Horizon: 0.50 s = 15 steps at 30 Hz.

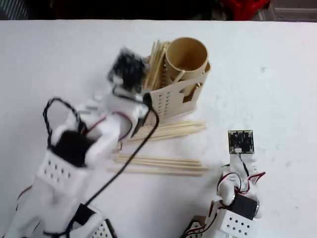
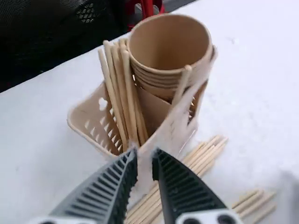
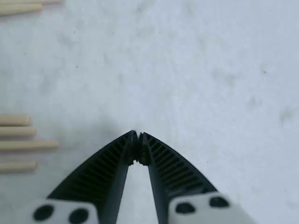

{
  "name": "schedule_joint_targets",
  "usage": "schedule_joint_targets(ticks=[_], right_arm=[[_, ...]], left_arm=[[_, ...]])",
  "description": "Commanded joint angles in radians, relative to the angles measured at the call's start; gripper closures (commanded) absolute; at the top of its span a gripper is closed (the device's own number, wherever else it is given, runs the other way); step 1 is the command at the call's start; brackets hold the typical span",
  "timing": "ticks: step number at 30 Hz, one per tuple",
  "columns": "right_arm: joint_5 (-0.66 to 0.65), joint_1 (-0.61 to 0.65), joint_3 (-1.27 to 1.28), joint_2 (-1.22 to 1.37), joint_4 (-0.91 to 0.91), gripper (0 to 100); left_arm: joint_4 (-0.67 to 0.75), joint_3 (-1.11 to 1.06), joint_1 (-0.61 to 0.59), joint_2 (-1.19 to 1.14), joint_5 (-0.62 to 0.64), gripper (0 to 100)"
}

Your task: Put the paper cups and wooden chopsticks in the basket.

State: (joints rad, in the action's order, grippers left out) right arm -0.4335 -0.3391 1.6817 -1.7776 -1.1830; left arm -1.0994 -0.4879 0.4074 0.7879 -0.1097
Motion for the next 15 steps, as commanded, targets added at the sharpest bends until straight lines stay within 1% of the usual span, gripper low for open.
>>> schedule_joint_targets(ticks=[1,5,8,10,13,15], right_arm=[[0.009,-0.004,0.009,0.001,-0.008,98.1],[0.009,-0.004,0.009,0.001,-0.008,98.1],[0.009,-0.004,0.009,0.001,-0.008,98.1],[0.009,-0.004,0.009,0.001,-0.008,98.1],[0.009,-0.004,0.009,0.001,-0.008,98.1],[0.009,-0.004,0.009,0.001,-0.008,98.1]], left_arm=[[0.035,-0.114,0.035,0.174,-0.026,92],[0.075,-0.244,0.059,0.328,-0.031,91],[0.112,-0.365,0.143,0.392,-0.032,84],[0.164,-0.427,0.217,0.4,-0.04,83],[0.192,-0.42,0.3,0.4,-0.118,83],[0.186,-0.388,0.349,0.4,-0.124,79]])
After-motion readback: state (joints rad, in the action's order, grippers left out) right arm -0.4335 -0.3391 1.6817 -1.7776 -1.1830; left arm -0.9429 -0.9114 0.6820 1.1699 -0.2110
